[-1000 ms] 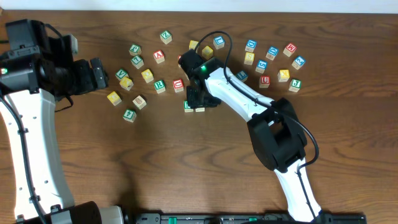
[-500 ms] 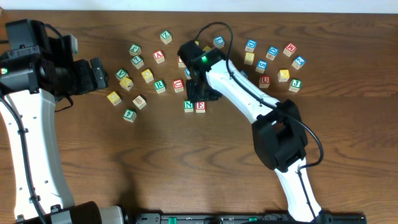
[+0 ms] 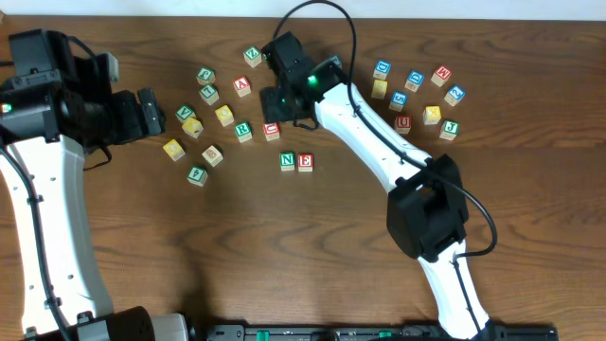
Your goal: Spell out NEURIPS
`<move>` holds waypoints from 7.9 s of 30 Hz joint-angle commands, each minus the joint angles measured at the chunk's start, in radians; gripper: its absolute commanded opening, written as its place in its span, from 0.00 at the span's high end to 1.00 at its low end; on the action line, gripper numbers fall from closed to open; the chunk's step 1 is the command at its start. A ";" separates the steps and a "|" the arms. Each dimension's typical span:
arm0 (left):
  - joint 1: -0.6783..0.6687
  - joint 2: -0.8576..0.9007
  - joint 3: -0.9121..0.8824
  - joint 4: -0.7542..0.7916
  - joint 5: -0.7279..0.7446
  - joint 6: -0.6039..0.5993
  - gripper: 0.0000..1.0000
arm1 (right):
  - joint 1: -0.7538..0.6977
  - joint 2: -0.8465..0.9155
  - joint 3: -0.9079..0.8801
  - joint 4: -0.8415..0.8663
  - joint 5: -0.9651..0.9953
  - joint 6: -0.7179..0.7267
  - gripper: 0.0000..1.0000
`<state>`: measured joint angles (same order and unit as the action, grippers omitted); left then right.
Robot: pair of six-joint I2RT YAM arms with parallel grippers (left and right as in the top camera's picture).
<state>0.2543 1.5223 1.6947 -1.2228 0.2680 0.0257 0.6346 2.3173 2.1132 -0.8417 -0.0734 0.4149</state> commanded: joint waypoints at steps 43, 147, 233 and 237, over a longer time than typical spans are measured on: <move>0.003 -0.007 0.023 0.000 0.012 -0.001 0.03 | 0.060 0.183 -0.003 0.133 0.069 -0.080 0.48; 0.003 -0.007 0.023 0.000 0.012 -0.001 0.02 | -0.153 0.058 0.021 -0.205 0.019 0.424 0.54; 0.003 -0.007 0.023 0.000 0.012 -0.001 0.02 | -0.104 0.058 -0.167 -0.443 -0.047 -0.109 0.66; 0.003 -0.006 0.023 0.000 0.012 -0.001 0.02 | -0.098 0.058 -0.167 -0.459 -0.047 -0.108 0.64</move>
<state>0.2543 1.5223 1.6947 -1.2224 0.2680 0.0257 0.5285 2.3829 1.9518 -1.2953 -0.1131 0.3191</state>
